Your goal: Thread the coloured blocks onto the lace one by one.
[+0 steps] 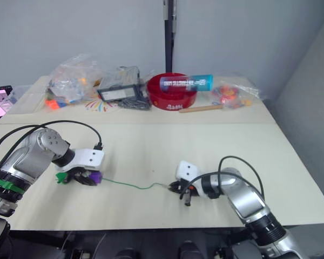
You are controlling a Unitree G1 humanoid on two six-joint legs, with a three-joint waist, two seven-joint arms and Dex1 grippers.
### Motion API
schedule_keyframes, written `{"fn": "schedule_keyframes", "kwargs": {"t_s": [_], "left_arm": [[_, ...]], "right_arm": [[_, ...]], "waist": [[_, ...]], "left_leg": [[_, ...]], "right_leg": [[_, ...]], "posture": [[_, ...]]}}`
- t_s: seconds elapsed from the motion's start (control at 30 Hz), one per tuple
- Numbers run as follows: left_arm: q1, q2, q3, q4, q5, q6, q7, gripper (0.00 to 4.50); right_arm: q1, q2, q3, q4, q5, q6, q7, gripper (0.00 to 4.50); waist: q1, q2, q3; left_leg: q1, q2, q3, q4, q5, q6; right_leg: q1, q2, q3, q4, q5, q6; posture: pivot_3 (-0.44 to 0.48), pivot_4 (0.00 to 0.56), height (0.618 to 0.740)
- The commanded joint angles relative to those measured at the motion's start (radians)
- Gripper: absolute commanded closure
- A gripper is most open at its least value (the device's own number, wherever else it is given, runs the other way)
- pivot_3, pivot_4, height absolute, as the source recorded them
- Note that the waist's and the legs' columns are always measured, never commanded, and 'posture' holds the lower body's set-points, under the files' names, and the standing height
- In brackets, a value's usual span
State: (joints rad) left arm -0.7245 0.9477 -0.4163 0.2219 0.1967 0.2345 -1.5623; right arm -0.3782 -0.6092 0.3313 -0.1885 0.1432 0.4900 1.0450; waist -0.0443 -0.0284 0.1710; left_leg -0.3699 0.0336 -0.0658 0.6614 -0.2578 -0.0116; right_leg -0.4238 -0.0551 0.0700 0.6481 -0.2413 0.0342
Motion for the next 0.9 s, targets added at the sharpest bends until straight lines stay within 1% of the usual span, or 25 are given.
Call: {"fn": "schedule_keyframes", "kwargs": {"t_s": [0.03,0.1,0.27,0.57,0.9], "left_arm": [[0.000,-0.006,-0.012,0.012,0.006,-0.020,-0.020,3.10],[-0.003,-0.001,-0.014,0.014,0.009,-0.041,-0.029,3.10],[-0.002,0.017,-0.008,0.040,0.019,-0.089,-0.037,3.10],[0.012,0.021,-0.002,0.045,0.026,-0.100,-0.032,3.10],[0.033,0.039,0.012,0.034,0.030,-0.087,-0.021,3.10]], "right_arm": [[0.001,-0.008,-0.026,-0.041,0.024,0.001,0.003,4.50],[-0.005,-0.018,-0.026,-0.027,0.020,-0.010,0.013,4.50],[-0.007,-0.115,-0.039,0.024,0.007,-0.069,0.091,4.50],[0.040,-0.242,-0.070,0.112,-0.016,-0.153,0.158,4.50],[0.072,-0.289,-0.118,0.148,-0.020,-0.176,0.163,4.50]], "waist": [[0.000,0.000,0.000],[0.000,0.000,0.000],[0.001,0.000,0.000],[0.001,0.000,0.000],[0.000,0.000,0.000]], "left_leg": [[0.000,0.000,0.000,0.000,0.000,0.000],[0.000,0.000,0.000,0.000,0.000,0.000],[0.000,0.000,0.000,0.000,0.000,0.000],[0.000,0.000,0.000,0.000,0.000,0.000],[0.002,0.000,0.001,0.000,0.000,0.000]], "right_leg": [[0.000,0.000,0.000,0.000,0.000,0.000],[0.000,0.000,0.000,0.000,0.000,0.000],[0.000,0.000,0.000,0.000,0.000,0.000],[0.001,0.000,0.000,0.000,0.000,0.000],[0.002,0.000,0.000,0.000,0.000,0.000]], "posture": [[0.000,0.150,0.731],[0.000,0.150,0.731],[0.000,0.150,0.731],[0.000,0.150,0.731],[0.000,0.150,0.731]]}}
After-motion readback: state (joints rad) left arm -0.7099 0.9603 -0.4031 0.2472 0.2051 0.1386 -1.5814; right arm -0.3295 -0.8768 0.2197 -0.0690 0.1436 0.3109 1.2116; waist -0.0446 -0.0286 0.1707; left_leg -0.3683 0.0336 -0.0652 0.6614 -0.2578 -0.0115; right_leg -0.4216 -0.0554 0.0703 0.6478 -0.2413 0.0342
